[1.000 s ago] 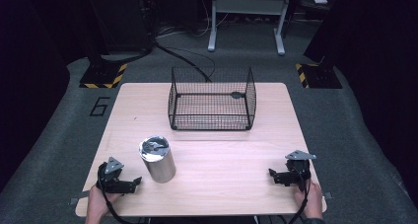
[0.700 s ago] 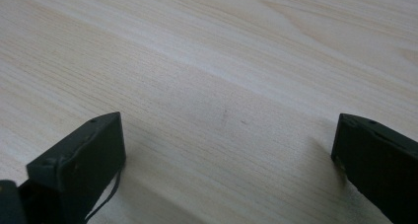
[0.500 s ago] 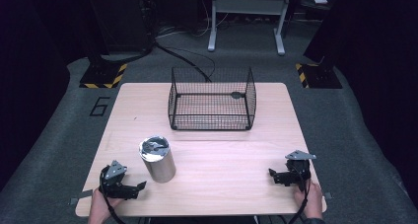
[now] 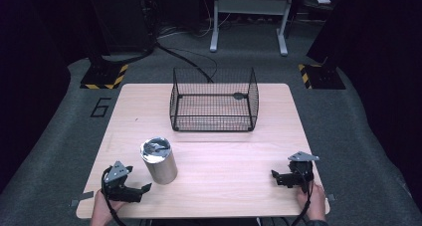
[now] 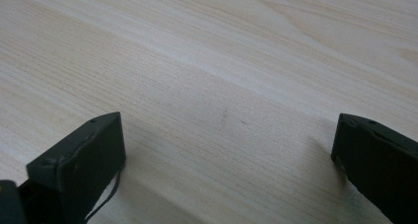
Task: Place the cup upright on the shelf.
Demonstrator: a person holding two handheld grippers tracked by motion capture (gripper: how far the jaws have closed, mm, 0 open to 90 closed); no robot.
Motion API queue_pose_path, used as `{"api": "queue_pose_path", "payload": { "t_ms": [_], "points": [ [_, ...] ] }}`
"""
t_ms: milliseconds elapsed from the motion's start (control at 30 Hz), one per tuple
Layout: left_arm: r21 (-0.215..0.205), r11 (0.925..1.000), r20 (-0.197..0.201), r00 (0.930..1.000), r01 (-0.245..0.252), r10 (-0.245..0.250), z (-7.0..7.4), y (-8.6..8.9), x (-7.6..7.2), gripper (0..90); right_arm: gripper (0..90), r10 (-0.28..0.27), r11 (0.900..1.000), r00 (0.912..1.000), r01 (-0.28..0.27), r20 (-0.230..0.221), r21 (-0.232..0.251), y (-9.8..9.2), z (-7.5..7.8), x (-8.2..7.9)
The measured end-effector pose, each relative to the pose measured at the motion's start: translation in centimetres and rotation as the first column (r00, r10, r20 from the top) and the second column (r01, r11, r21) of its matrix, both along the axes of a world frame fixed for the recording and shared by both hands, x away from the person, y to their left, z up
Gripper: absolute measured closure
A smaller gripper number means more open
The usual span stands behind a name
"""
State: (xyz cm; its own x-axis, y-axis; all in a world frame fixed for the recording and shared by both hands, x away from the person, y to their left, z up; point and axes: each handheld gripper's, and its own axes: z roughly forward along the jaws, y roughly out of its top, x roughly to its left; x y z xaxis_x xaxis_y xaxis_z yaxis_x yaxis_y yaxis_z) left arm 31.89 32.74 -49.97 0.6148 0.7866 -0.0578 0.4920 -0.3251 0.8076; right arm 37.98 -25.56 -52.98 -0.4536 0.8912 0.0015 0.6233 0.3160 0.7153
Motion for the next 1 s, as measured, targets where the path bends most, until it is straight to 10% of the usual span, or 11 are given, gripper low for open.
{"api": "queue_pose_path", "payload": {
  "t_ms": [1000],
  "points": [
    [-0.100, 0.9948, 0.107, 0.9942, 0.022, -0.011, 3.6, -3.2, 1.0, 0.0, 0.0, 0.000, 1.000, 1.0000, 0.000, 0.000, 0.000, 0.0, 0.0, 0.0]
  ]
}}
